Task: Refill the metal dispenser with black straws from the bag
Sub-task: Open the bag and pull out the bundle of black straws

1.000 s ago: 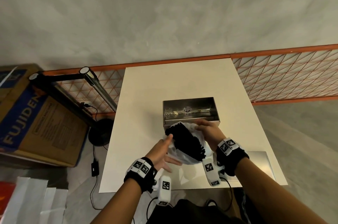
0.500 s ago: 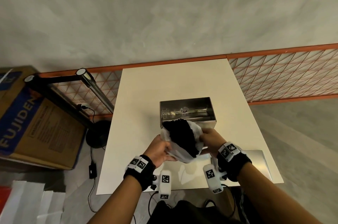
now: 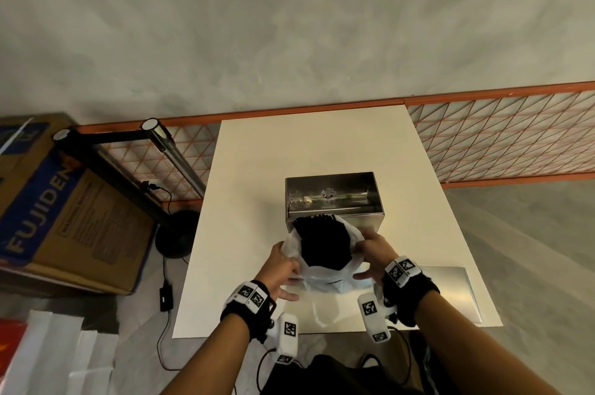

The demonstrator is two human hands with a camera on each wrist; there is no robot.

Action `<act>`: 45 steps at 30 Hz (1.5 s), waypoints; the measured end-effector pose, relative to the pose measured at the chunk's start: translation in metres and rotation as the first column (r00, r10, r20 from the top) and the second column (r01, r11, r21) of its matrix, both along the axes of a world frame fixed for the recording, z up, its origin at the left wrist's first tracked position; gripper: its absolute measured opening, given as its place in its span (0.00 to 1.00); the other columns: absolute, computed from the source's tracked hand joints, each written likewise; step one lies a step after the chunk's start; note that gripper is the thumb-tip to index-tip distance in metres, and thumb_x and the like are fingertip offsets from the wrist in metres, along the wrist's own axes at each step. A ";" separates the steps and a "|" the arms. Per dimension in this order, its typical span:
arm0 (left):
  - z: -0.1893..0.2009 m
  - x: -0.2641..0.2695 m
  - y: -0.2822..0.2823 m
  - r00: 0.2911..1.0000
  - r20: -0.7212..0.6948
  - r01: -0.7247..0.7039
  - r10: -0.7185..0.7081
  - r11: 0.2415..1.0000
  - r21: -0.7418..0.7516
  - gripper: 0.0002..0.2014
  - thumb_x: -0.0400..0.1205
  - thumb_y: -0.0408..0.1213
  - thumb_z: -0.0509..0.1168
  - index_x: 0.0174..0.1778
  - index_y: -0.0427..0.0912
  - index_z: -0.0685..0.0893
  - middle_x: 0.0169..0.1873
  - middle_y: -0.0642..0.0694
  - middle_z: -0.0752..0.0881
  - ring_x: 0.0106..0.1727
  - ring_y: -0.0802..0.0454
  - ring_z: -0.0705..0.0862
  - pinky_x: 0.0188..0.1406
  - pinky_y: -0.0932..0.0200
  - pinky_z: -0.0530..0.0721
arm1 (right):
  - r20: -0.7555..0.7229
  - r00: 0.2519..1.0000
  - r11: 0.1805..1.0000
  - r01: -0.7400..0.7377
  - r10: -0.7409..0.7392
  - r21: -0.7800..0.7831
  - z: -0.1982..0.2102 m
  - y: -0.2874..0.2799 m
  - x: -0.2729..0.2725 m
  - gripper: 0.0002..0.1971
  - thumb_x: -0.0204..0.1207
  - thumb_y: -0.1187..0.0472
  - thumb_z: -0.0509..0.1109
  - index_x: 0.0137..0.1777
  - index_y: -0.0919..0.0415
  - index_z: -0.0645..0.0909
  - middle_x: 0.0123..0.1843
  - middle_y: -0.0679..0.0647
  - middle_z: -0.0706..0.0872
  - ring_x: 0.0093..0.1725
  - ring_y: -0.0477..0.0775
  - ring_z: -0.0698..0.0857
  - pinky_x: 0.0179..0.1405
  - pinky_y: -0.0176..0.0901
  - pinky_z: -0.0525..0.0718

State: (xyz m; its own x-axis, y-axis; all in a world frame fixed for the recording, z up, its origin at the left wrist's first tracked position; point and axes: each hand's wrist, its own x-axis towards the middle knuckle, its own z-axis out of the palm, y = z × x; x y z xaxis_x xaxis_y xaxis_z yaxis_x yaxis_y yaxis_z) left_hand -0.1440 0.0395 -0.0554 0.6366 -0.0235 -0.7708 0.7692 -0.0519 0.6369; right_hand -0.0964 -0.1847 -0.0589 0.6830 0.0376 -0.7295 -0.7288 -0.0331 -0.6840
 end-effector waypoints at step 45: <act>-0.010 0.021 0.010 0.868 -0.090 -0.493 0.489 0.824 -0.279 0.14 0.91 0.34 0.58 0.56 0.30 0.86 0.54 0.31 0.91 0.53 0.36 0.88 0.47 0.42 0.88 | -0.143 0.962 0.922 0.264 -0.232 0.283 -0.004 -0.006 0.010 0.06 0.79 0.66 0.63 0.42 0.61 0.80 0.32 0.60 0.83 0.35 0.60 0.82 0.36 0.50 0.87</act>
State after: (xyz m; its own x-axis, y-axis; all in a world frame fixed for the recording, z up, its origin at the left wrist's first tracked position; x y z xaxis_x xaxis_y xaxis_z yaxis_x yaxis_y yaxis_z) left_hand -0.1233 0.0499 -0.0658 0.6118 0.0709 -0.7878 0.6537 0.5155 0.5540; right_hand -0.0860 -0.1909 -0.0631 0.6186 0.1026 -0.7789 -0.7554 0.3501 -0.5539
